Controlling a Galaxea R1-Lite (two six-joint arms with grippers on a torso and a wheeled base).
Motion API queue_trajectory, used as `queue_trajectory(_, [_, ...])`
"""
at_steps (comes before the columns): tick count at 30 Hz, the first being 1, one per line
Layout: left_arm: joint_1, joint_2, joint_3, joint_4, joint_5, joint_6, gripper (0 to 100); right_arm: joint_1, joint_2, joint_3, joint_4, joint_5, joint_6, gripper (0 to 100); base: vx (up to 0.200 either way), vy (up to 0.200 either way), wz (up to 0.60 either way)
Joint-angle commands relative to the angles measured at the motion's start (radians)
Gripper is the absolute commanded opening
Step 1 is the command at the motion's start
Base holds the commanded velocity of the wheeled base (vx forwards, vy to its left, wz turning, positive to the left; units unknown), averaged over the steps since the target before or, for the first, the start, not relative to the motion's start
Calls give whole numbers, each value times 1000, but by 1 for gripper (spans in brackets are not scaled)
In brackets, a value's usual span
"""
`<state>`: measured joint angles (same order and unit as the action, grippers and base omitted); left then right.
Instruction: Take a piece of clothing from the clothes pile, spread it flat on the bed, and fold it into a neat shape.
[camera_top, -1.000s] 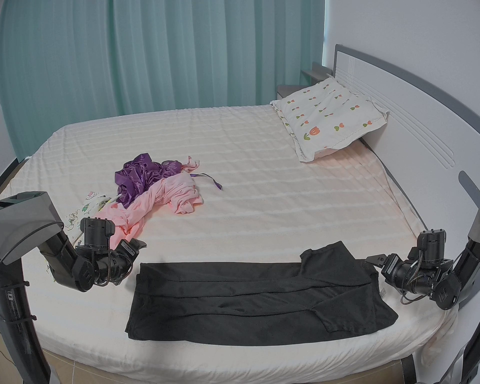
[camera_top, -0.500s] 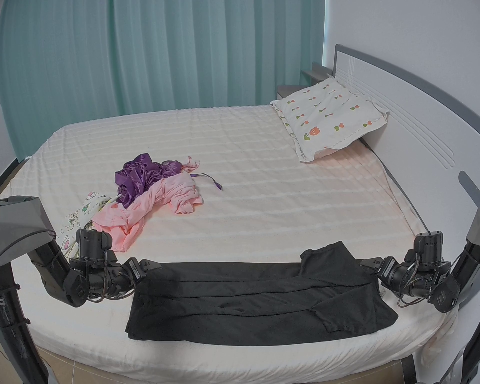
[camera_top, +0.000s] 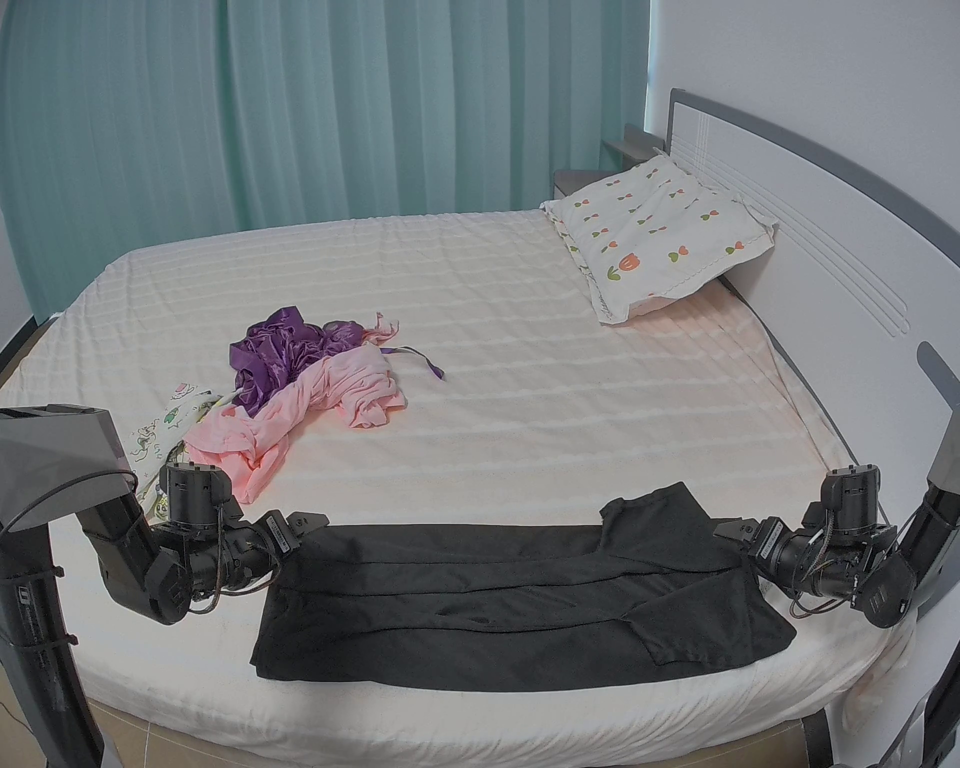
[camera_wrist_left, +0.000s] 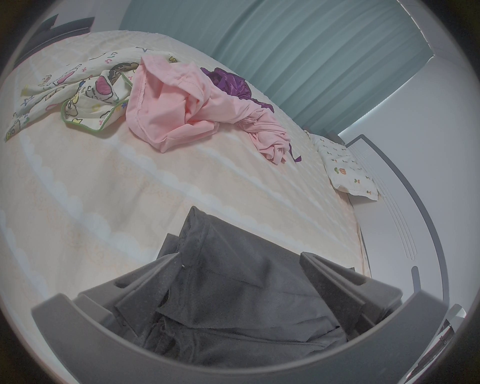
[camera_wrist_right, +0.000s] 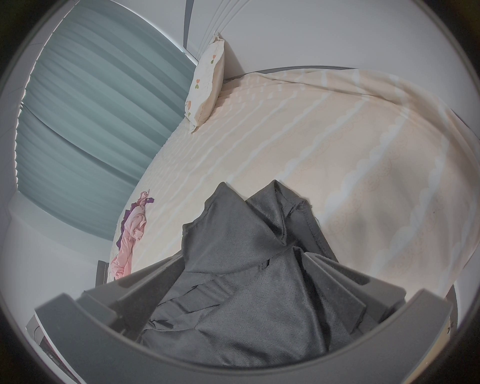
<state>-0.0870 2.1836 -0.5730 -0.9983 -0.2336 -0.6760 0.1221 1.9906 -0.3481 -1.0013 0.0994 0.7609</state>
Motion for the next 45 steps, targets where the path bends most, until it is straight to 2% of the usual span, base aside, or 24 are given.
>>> queue_trajectory(1, [7, 22, -8, -17, 0, 1, 100, 2, 2, 0, 0, 0, 0, 100, 0, 0, 0])
queue_trajectory(6, [20, 39, -10, -46, 0, 33, 100, 2, 4, 0, 0, 0, 0, 100, 0, 0, 0])
queue_trajectory(14, [26, 117, 10, -204, -4, 42, 100, 8, 16, -2, 0, 0, 0, 100, 0, 0, 0])
queue_trajectory(23, [23, 111, 38, -200, -36, 42, 100, 8, 17, 0, 0, 0, 0, 100, 0, 0, 0])
queue_trajectory(24, [23, 114, 33, -200, -36, 42, 0, 8, 17, 0, 0, 0, 0, 100, 0, 0, 0])
queue_trajectory(45, [56, 19, 84, -197, -24, 35, 0, 7, 14, 1, -2, -3, 12, 100, 0, 0, 0])
